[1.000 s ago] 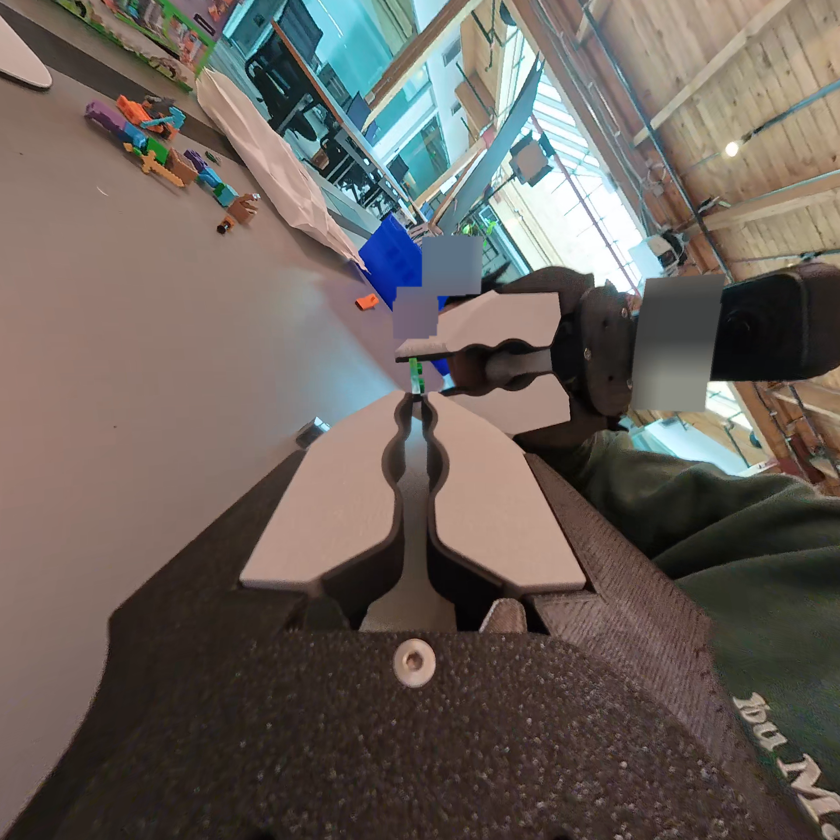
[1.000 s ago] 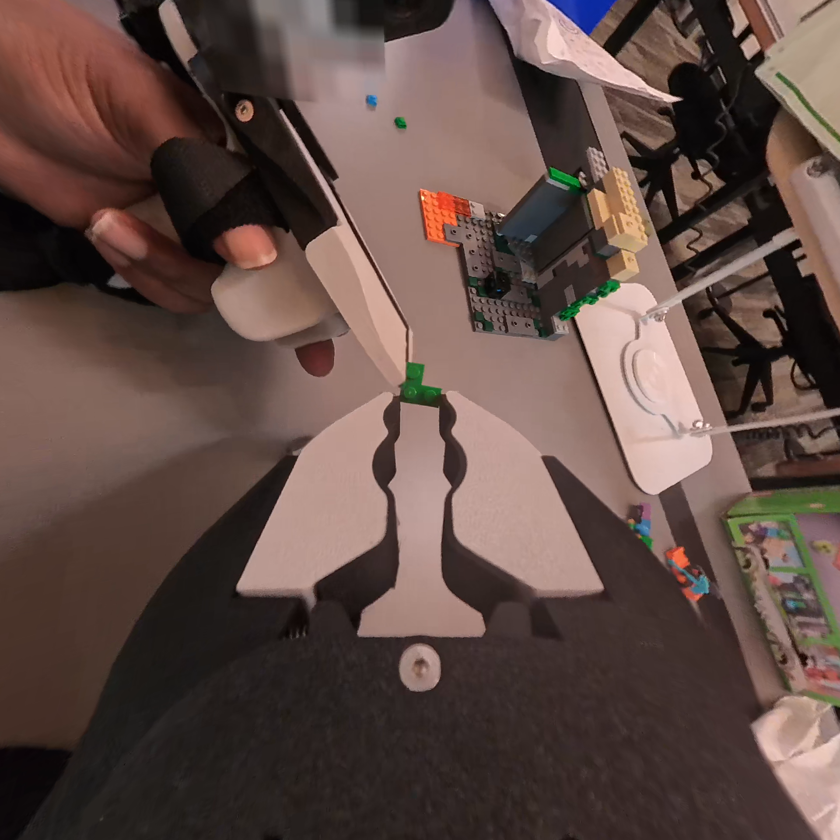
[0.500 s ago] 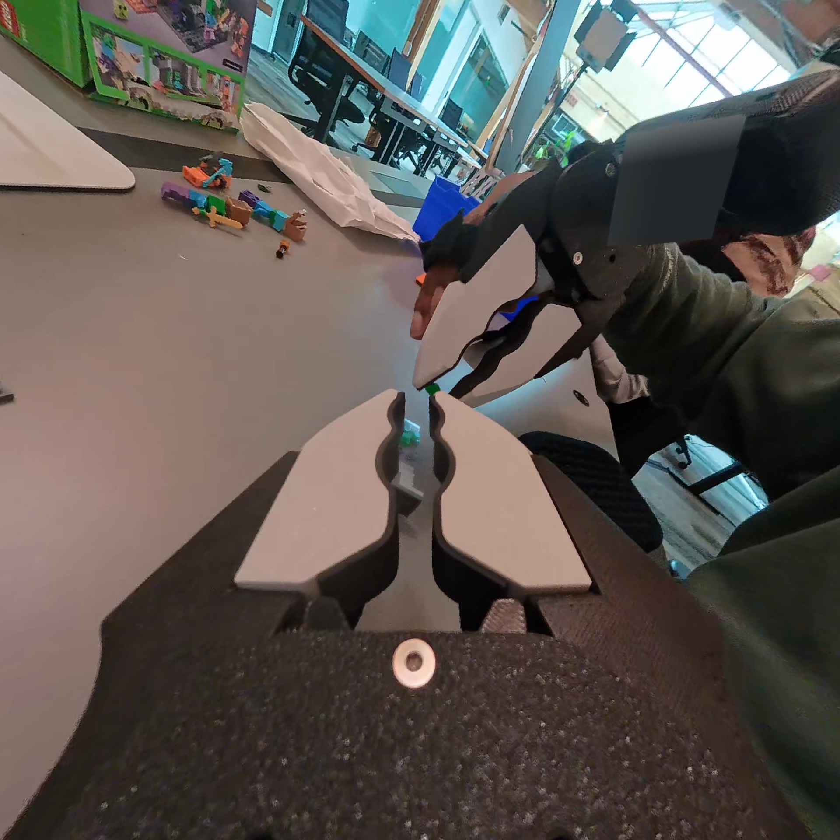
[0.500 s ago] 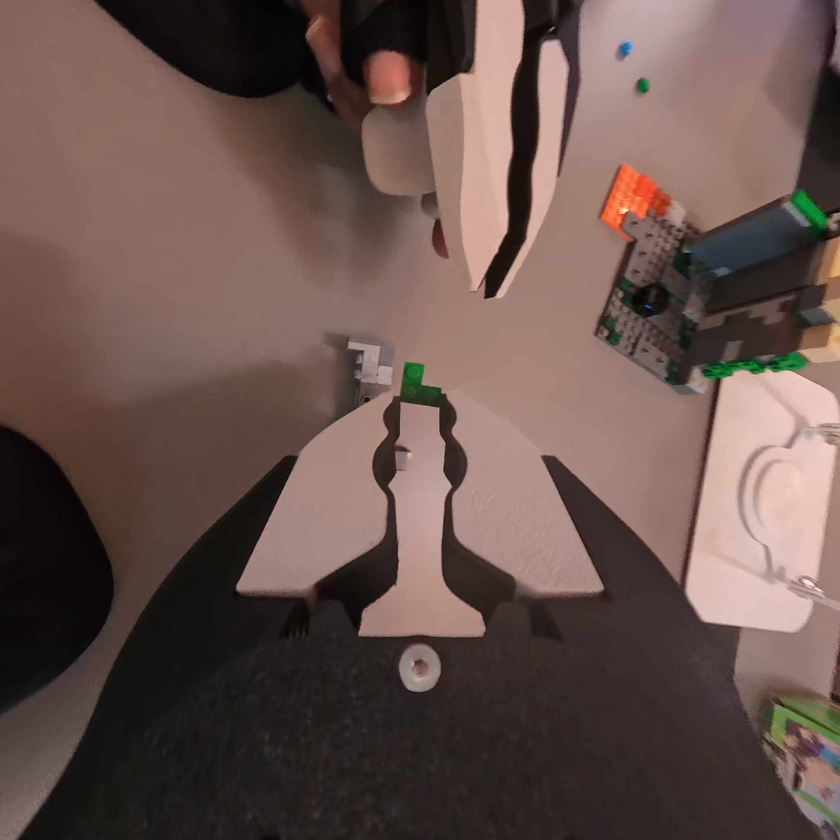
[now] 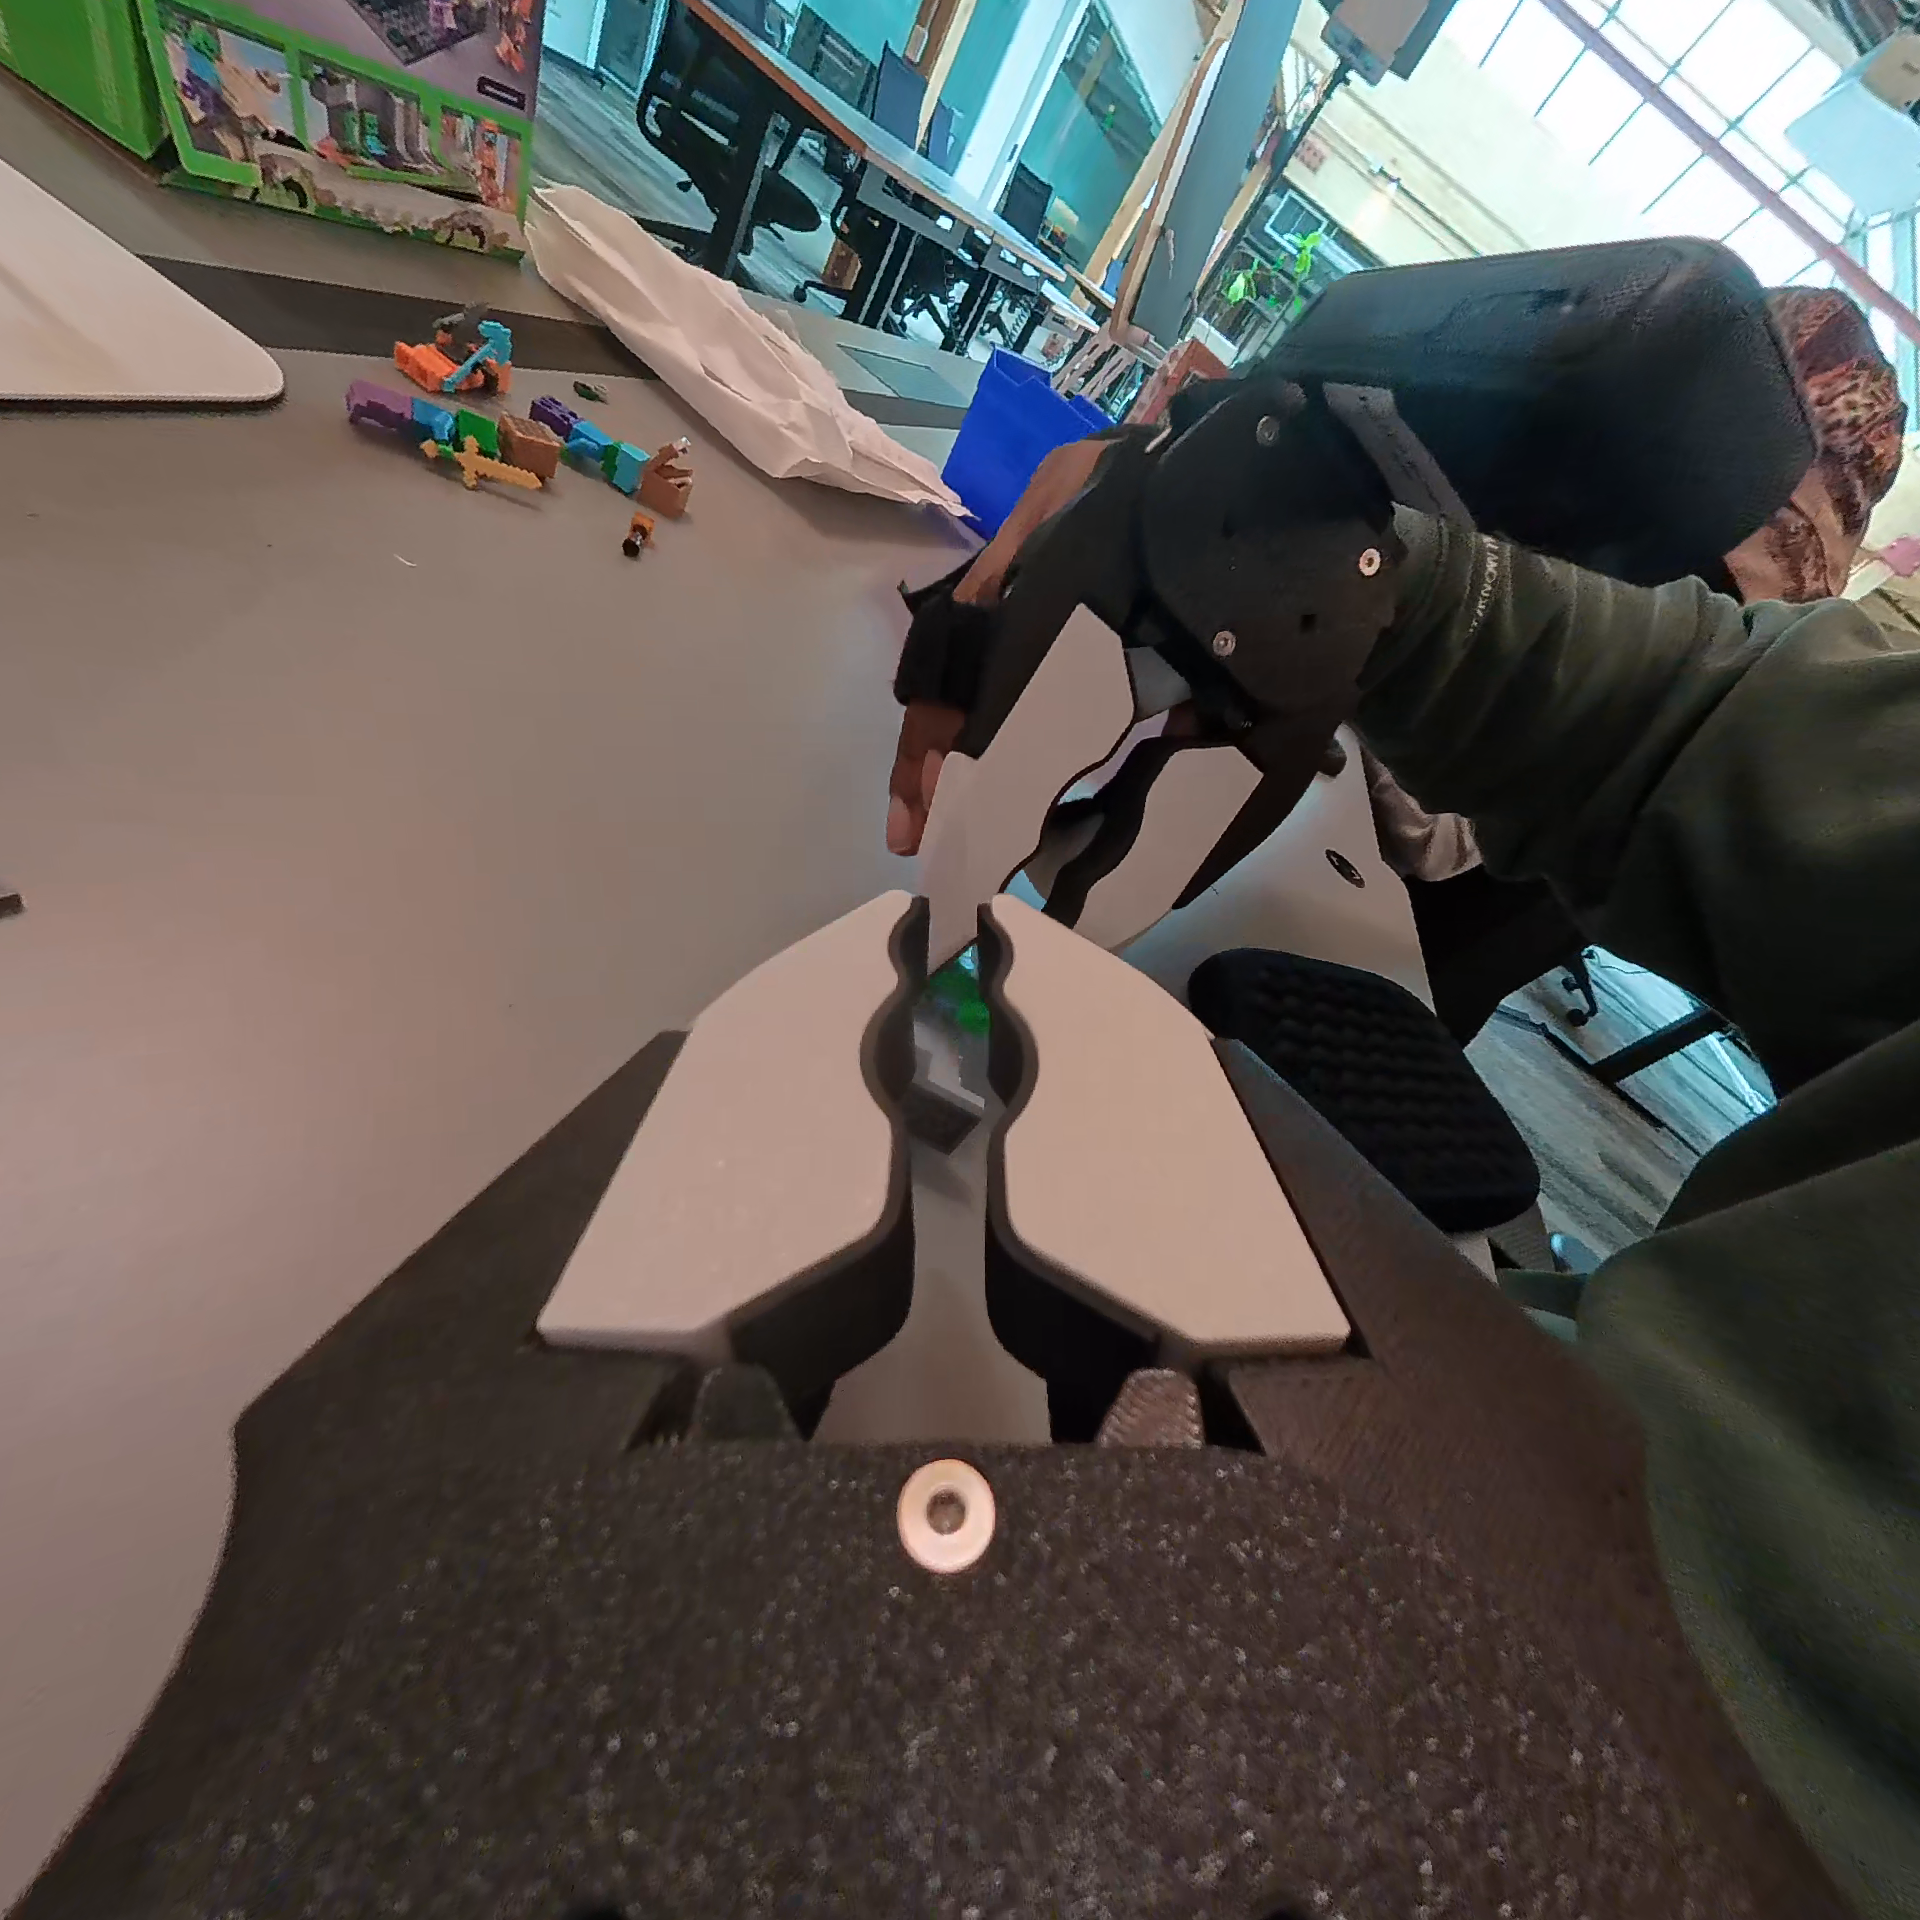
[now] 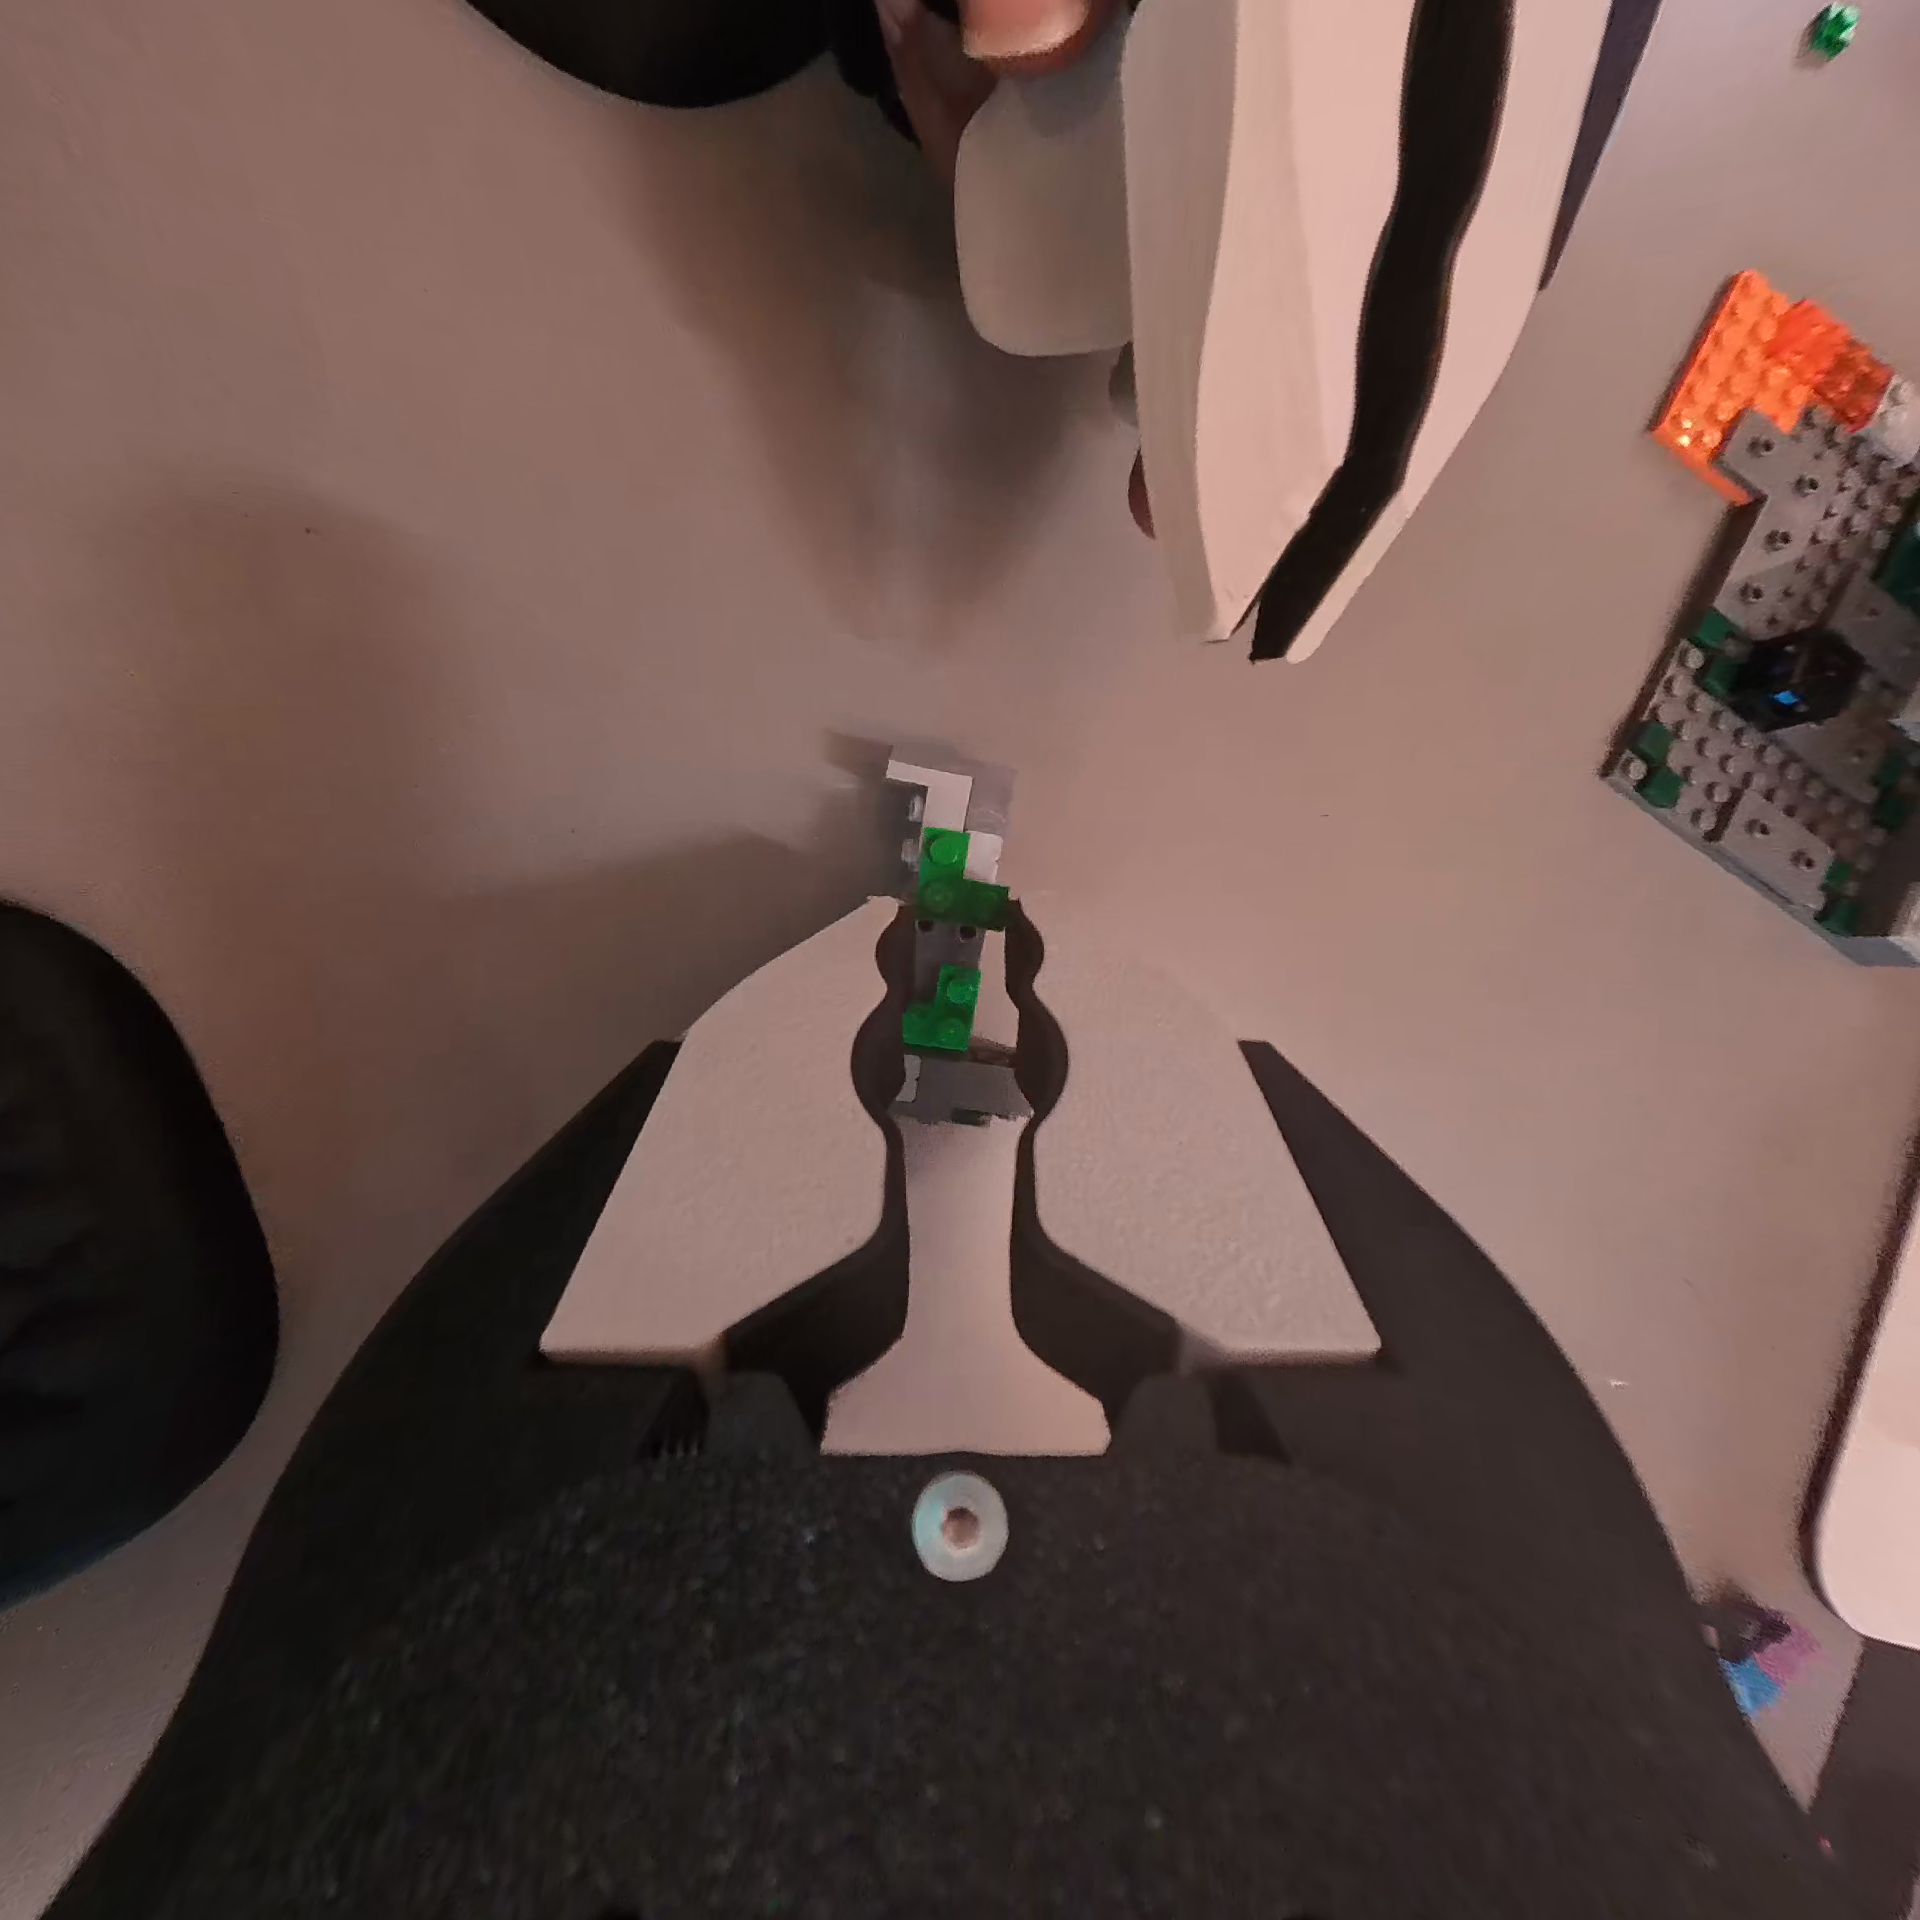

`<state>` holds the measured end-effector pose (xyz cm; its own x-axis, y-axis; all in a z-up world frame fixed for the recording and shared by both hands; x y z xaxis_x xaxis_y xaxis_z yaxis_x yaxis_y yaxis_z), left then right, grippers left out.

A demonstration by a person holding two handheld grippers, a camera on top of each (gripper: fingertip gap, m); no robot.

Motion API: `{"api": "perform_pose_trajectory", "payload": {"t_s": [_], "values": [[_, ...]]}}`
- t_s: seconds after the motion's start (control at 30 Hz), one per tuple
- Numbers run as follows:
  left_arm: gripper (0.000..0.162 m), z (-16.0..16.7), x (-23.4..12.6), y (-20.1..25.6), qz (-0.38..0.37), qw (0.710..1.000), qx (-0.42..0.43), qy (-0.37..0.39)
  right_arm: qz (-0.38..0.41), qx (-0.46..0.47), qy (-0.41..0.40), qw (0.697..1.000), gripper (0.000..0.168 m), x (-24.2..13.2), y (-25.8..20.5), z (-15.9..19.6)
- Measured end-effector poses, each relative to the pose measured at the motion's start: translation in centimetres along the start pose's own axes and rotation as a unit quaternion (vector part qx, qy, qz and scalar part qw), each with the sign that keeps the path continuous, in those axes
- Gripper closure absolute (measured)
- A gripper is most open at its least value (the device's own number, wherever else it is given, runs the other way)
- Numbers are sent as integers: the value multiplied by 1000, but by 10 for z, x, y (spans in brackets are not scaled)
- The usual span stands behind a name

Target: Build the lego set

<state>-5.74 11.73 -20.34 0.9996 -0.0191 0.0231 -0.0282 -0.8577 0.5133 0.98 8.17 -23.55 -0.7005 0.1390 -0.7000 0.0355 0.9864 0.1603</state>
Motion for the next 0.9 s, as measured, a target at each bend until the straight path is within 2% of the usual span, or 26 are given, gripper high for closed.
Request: {"api": "perform_pose_trajectory", "payload": {"t_s": [0.9], "values": [[154,4,2,2,10,1000,-2,-10,-27,47,-2,999,150,2,-3,13]]}}
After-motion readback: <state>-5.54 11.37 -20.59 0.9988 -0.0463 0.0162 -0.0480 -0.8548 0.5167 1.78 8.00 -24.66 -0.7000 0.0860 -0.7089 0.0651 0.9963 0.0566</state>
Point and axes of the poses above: each gripper's, where its closed fingertips meet, x out along the fingers, z out of its underside, y = z × x across the jaws, the point moved 3 cm from there along -x, back along the fingers, and after that the axes turned 13 degrees about y, right-handed, at the moved point
